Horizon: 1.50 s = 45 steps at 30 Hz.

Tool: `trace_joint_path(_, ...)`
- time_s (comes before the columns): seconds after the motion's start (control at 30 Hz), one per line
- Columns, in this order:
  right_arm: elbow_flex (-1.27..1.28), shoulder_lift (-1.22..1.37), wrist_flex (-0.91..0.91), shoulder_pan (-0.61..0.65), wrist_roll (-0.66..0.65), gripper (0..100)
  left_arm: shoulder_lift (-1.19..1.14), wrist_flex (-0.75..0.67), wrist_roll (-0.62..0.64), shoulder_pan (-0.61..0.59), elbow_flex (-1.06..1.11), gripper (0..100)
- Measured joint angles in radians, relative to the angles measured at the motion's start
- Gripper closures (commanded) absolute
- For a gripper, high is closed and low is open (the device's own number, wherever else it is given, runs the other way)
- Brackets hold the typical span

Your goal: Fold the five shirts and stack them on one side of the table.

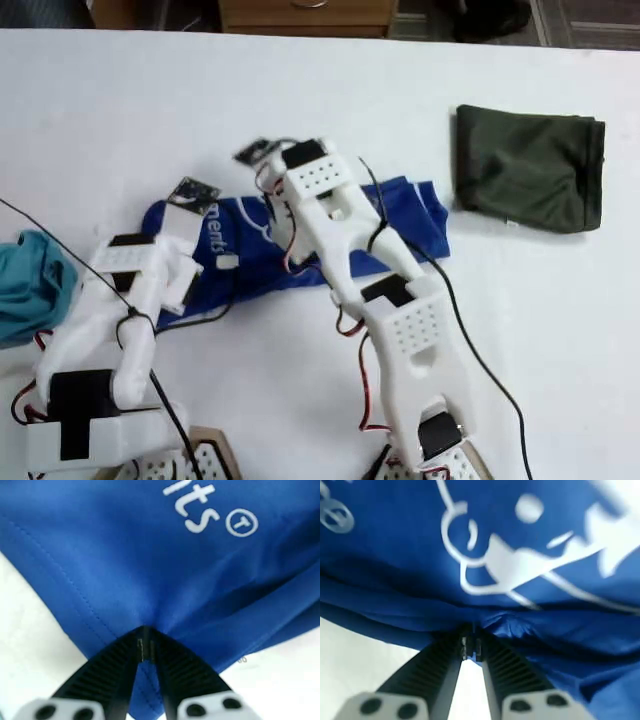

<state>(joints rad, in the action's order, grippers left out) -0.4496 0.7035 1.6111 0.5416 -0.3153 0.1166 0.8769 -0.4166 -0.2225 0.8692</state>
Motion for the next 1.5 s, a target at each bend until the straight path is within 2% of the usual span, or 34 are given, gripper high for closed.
trace_joint_path(0.13, 0.094, -0.02, 0.0, 0.005, 0.0, 98.0, 0.0, 0.0, 0.0, 0.0, 0.0, 97)
trace_joint_path(0.3, 0.21, -0.164, -0.015, 0.008, 0.0, 98.0, 0.0, 0.0, 0.0, 0.0, 0.0, 97)
trace_joint_path(0.43, 0.242, -0.25, -0.101, 0.006, 0.0, 98.0, 0.0, 0.0, 0.0, 0.0, 0.0, 97)
trace_joint_path(0.63, 0.284, -0.244, -0.224, 0.048, 0.0, 98.0, 0.0, 0.0, 0.0, 0.0, 0.0, 97)
trace_joint_path(1.0, 0.442, -0.279, -0.199, 0.081, 0.0, 98.0, 0.0, 0.0, 0.0, 0.0, 0.0, 97)
trace_joint_path(1.17, 0.439, -0.431, -0.193, 0.009, 0.0, 98.0, 0.0, 0.0, 0.0, 0.0, 0.0, 97)
trace_joint_path(1.3, 0.423, -0.546, -0.192, -0.106, 0.0, 98.0, 0.0, 0.0, 0.0, 0.0, 0.0, 97)
trace_joint_path(1.4, 0.439, -0.56, -0.192, -0.216, -0.003, 98.0, 0.0, 0.0, 0.0, 0.0, 0.0, 97)
trace_joint_path(1.5, 0.483, -0.545, -0.19, -0.276, -0.048, 98.0, 0.0, 0.0, 0.0, 0.0, 0.0, 97)
